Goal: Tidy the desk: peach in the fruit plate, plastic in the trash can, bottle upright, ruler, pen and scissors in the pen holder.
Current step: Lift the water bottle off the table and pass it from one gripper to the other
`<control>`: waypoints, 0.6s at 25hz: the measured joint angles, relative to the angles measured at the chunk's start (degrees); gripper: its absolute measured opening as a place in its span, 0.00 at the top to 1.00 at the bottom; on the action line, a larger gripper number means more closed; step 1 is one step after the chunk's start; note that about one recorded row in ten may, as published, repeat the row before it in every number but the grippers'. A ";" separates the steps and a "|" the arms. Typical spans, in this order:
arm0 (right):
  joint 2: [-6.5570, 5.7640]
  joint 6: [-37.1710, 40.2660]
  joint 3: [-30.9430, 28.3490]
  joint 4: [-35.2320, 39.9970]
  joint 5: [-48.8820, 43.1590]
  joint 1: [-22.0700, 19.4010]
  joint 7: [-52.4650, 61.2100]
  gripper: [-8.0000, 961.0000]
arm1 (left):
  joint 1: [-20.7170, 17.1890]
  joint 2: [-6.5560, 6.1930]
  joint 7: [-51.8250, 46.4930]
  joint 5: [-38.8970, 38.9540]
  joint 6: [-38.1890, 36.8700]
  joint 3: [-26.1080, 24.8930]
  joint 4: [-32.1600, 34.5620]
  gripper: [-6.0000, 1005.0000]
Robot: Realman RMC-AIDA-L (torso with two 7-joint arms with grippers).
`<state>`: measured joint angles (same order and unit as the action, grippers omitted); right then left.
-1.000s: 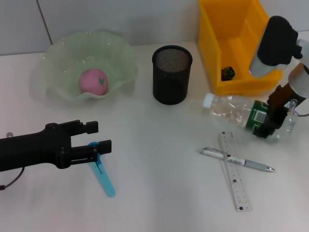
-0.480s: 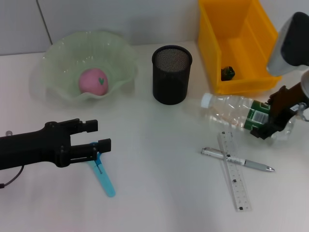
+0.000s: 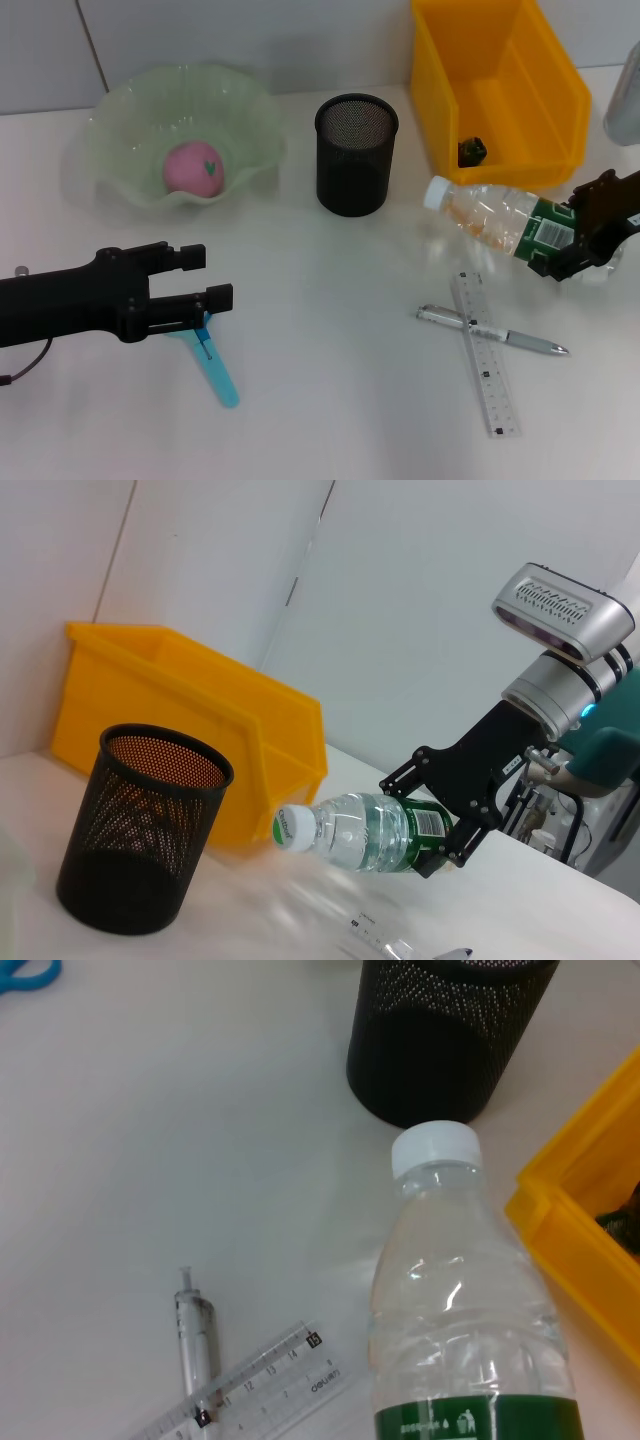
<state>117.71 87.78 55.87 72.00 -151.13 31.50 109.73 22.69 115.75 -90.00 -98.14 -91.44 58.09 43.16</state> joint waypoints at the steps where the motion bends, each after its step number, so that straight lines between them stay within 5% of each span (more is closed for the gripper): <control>1: 0.04 0.00 -0.35 0.04 0.22 -0.17 -0.57 0.19 | 0.00 0.00 0.00 -0.01 0.00 0.00 0.00 0.22; 15: 0.51 5.11 -7.38 5.35 11.42 -4.26 -10.68 0.19 | 0.03 0.00 -0.64 0.33 -0.85 -0.23 0.00 0.22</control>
<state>118.22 92.89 48.49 77.35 -139.71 27.24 99.05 22.72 115.75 -90.63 -97.80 -92.29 57.86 43.15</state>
